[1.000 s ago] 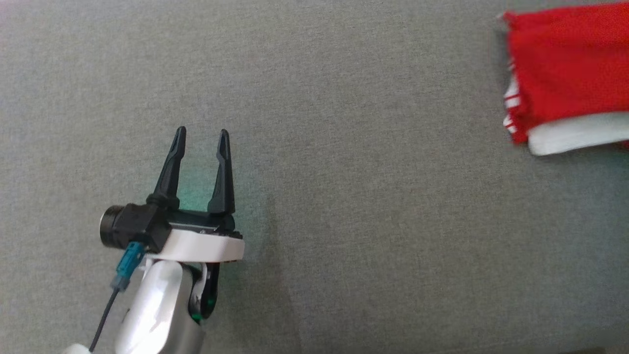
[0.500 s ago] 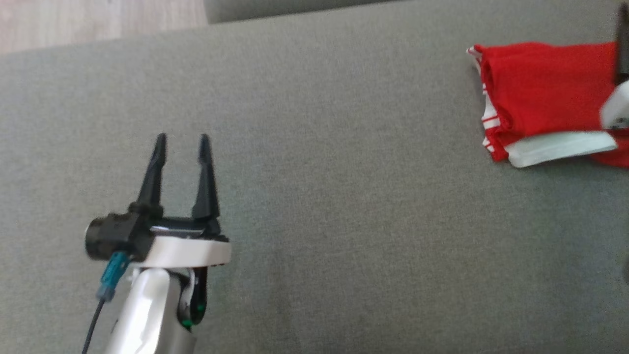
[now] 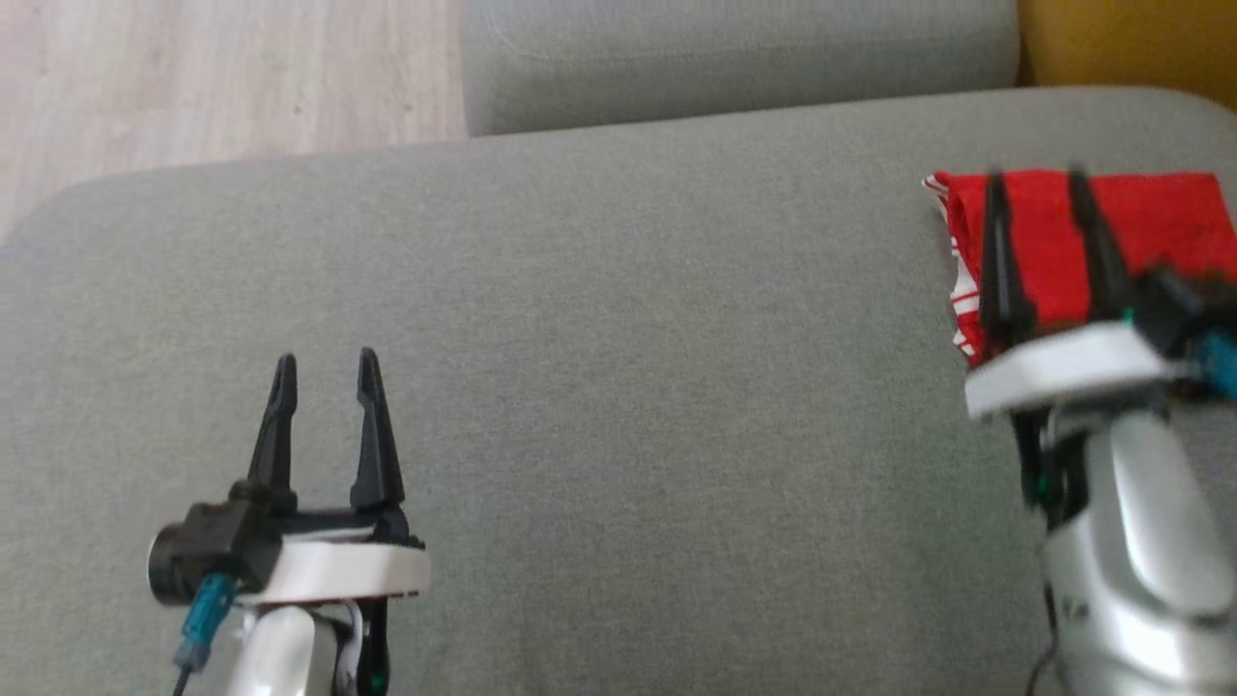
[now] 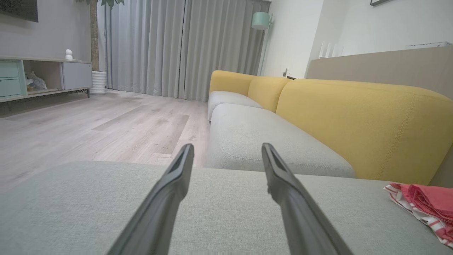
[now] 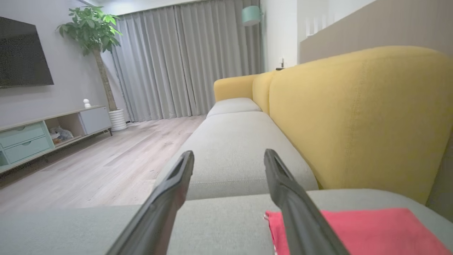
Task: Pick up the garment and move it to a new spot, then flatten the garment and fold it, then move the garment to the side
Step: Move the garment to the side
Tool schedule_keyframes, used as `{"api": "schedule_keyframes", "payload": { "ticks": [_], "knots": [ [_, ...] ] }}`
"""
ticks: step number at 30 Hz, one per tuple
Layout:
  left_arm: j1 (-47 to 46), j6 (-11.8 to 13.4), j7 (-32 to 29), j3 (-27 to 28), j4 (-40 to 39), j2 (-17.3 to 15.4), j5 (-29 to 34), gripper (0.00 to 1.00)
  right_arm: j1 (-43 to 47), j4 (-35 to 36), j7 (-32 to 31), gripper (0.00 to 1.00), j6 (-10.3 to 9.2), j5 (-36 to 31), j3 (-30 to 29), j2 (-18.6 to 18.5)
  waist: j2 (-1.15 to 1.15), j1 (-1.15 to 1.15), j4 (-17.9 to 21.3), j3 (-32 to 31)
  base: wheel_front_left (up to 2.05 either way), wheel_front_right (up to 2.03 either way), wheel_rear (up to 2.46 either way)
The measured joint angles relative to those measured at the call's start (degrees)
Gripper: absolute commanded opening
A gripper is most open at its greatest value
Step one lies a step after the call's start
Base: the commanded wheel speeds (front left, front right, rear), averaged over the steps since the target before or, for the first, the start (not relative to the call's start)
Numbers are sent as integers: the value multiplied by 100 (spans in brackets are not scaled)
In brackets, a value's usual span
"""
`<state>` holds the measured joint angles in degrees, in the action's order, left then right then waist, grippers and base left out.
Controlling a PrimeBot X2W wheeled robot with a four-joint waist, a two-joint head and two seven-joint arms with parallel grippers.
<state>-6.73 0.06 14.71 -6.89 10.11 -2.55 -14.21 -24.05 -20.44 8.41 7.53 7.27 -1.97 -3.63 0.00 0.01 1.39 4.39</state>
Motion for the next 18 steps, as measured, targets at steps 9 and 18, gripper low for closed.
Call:
{"api": "schedule_keyframes", "payload": {
  "ticks": [9,18],
  "knots": [
    [491,0,0,0,115,-4,4,100,1176,-405,534,100,0,605,474,64,0,0,-112,-310,0,0,0],
    [698,67,0,169,82,-7,4,100,1585,-281,580,100,0,772,503,69,0,-1,-69,-394,0,0,0]
  ]
}}
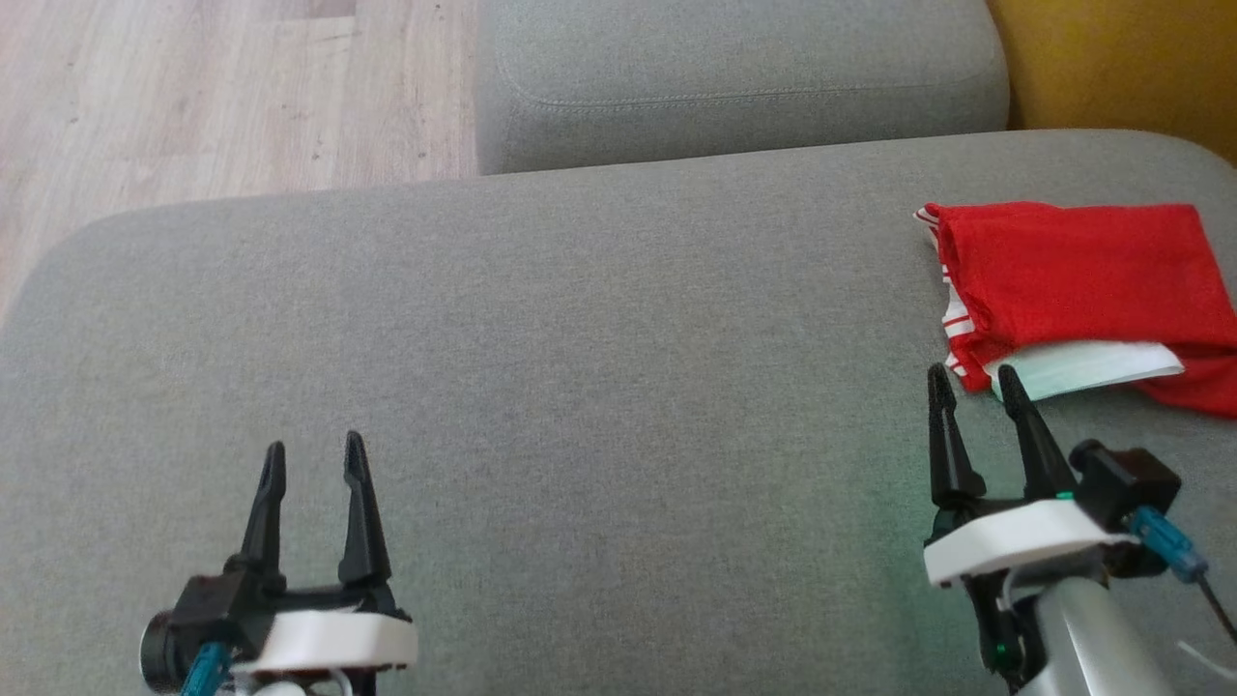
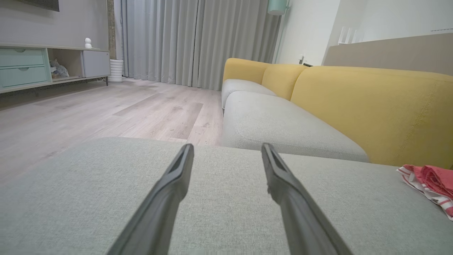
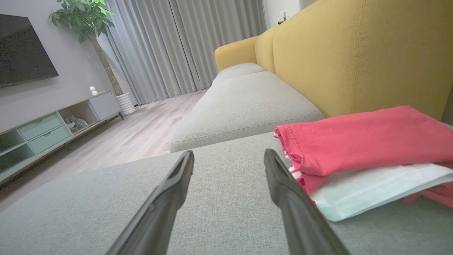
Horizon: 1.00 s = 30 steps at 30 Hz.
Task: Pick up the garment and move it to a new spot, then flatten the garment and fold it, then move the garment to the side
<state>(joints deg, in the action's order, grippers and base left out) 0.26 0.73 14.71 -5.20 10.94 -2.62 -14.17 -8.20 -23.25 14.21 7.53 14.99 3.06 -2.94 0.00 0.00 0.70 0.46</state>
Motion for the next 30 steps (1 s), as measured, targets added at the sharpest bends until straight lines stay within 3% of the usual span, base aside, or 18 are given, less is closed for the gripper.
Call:
{"api": "schedule_keyframes", "payload": {
  "ticks": [12,21,30],
  "knots": [
    [46,77,-1,3,35,0,-70,100,186,98,0,100,0,4,55,0,0,0,-6,-39,0,0,0],
    [46,-78,-1,5,60,-1,-259,100,186,103,0,100,0,4,77,0,0,0,27,-77,0,0,0],
    [47,-49,-1,55,-29,-1,-452,100,186,121,0,100,0,-21,93,0,0,0,22,-87,0,0,0]
  ]
}}
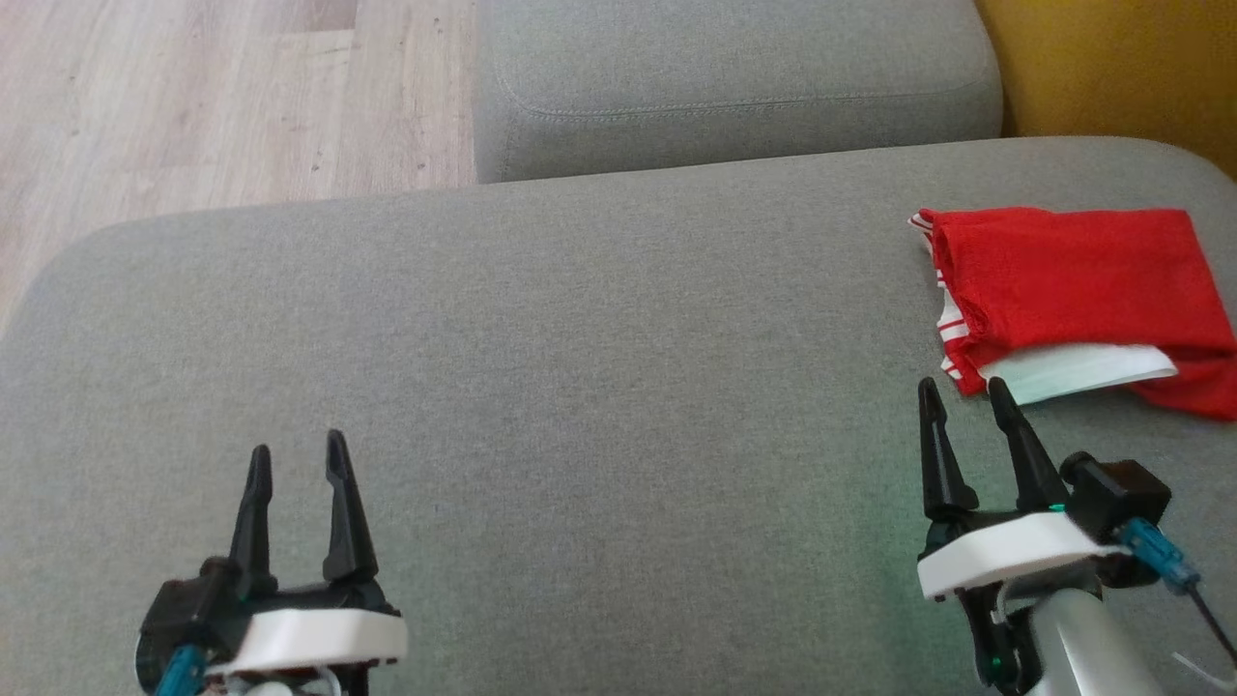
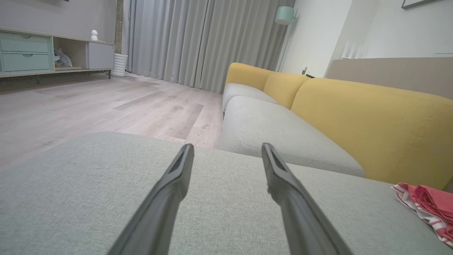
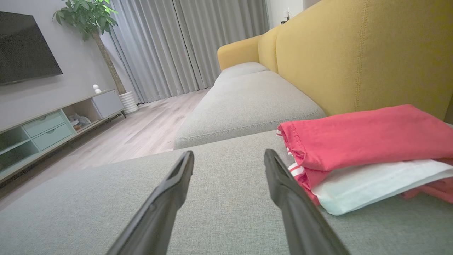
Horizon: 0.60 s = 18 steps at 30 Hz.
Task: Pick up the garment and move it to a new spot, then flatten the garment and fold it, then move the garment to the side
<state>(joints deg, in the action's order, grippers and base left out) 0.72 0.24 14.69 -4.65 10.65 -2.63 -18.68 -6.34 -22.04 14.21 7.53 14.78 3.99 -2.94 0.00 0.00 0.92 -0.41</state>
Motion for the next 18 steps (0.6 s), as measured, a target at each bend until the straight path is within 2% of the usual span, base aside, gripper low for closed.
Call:
{"api": "schedule_keyframes", "payload": {
  "ticks": [11,12,15,18],
  "knots": [
    [41,35,0,48,18,0,-198,100,0,5,0,100,0,0,11,0,0,0,-17,17,0,0,0],
    [46,34,-1,43,83,2,-201,0,5,-55,-5,0,0,1,11,1,0,0,-18,17,0,0,0],
    [241,32,-25,30,436,10,-208,0,243,-383,-19,0,0,24,10,9,0,0,-18,18,0,0,0],
    [319,26,-57,32,480,10,-326,0,363,-410,-63,0,0,132,5,13,0,0,-19,18,0,0,0]
  ]
}}
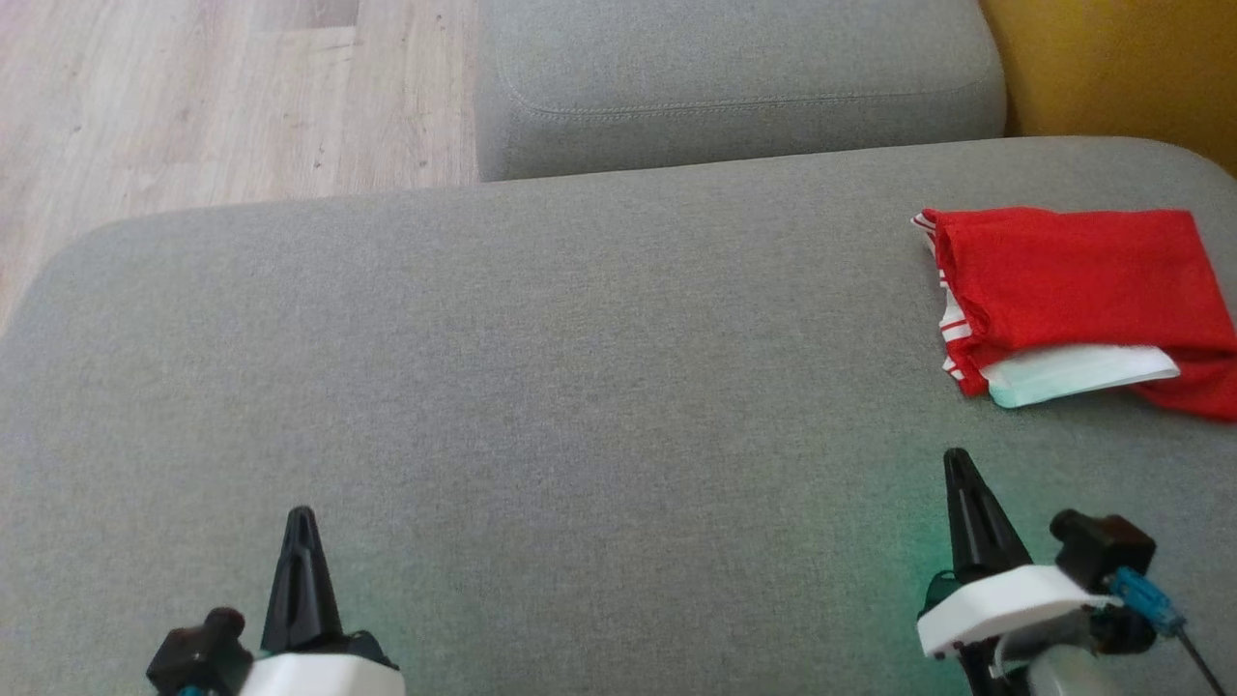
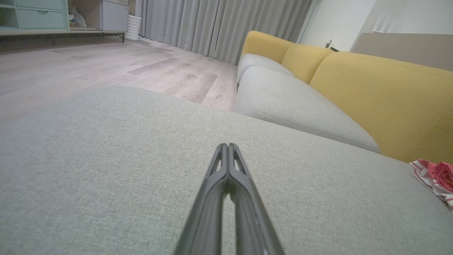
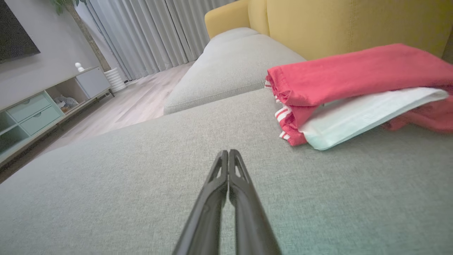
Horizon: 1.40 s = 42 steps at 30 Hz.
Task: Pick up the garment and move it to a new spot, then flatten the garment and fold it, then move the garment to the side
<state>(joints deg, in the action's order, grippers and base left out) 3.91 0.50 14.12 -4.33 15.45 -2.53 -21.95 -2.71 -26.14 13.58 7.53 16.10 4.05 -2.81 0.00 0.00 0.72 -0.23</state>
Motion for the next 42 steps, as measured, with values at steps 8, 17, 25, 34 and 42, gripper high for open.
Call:
{"api": "schedule_keyframes", "payload": {
  "ticks": [8,17,25,34,42],
  "knots": [
    [-18,-40,-122,25,1,1,-459,0,-22,44,-123,0,0,488,-67,3,0,0,-5,3,0,0,0],
    [-49,-105,-269,78,1,1,-969,0,-22,126,-257,0,0,1040,-137,5,0,0,-10,6,0,0,0],
    [-96,-144,-406,131,2,1,-1425,0,-22,198,-393,0,0,1533,-232,7,0,0,-15,8,0,0,0],
    [-139,-207,-557,214,2,1,-1930,0,-22,259,-538,0,0,2082,-304,8,0,0,-20,11,0,0,0],
    [-193,-253,-701,266,2,1,-2386,0,-22,325,-665,0,0,2574,-392,9,0,0,-25,14,0,0,0]
  ]
}}
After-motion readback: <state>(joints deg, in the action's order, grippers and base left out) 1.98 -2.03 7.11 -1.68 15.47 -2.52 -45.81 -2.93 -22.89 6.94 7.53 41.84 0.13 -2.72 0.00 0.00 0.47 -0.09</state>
